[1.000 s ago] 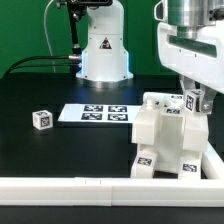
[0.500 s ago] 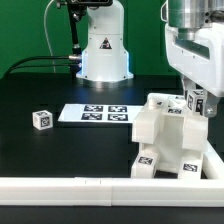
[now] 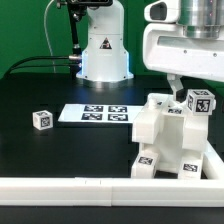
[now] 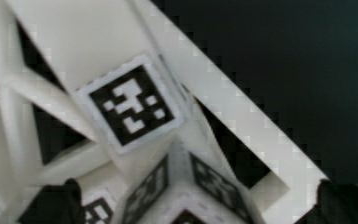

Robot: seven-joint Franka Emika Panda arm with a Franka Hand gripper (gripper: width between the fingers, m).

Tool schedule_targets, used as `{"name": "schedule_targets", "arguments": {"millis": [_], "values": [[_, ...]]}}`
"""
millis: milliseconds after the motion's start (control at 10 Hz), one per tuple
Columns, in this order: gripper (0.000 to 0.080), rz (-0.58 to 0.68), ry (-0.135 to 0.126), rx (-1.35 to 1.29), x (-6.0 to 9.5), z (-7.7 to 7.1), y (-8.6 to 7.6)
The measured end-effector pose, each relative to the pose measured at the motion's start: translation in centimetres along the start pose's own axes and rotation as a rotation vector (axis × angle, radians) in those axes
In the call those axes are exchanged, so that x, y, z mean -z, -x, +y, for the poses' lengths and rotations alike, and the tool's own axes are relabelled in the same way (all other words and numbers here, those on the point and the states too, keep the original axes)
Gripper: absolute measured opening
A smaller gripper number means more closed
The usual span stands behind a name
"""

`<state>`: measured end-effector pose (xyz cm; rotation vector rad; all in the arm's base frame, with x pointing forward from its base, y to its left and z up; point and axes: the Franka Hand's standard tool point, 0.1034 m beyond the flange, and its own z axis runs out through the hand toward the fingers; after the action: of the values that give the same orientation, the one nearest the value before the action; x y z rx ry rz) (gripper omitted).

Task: Assemble chair

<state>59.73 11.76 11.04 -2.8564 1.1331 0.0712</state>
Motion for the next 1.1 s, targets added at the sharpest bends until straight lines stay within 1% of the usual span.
{"name": "schedule_targets", "arguments": {"millis": [100,200,300,400,500,600,700,1100], "values": [[0.0649,0.0,0.0,0.03,0.0,-0.03,0.04],[0.0649,0.007,0.001,0.232,0.15,-0.11,0.06],[0.0649,0.02,-0.004,0.409,0.16,-0.05,-0.14],[0.0563,0.034,-0.006,0.483,-0.11,0.16,-0.28],[0.0415,0.031,-0.008,0.397,-0.12,0.12,-0.19],[0.0415,0.032,-0.006,0.402,-0.14,0.16,-0.23],[0.026,0.031,-0.007,0.378,-0.16,0.2,-0.26],[0.0262,0.03,-0.015,-0.011,-0.15,0.25,-0.36]]}}
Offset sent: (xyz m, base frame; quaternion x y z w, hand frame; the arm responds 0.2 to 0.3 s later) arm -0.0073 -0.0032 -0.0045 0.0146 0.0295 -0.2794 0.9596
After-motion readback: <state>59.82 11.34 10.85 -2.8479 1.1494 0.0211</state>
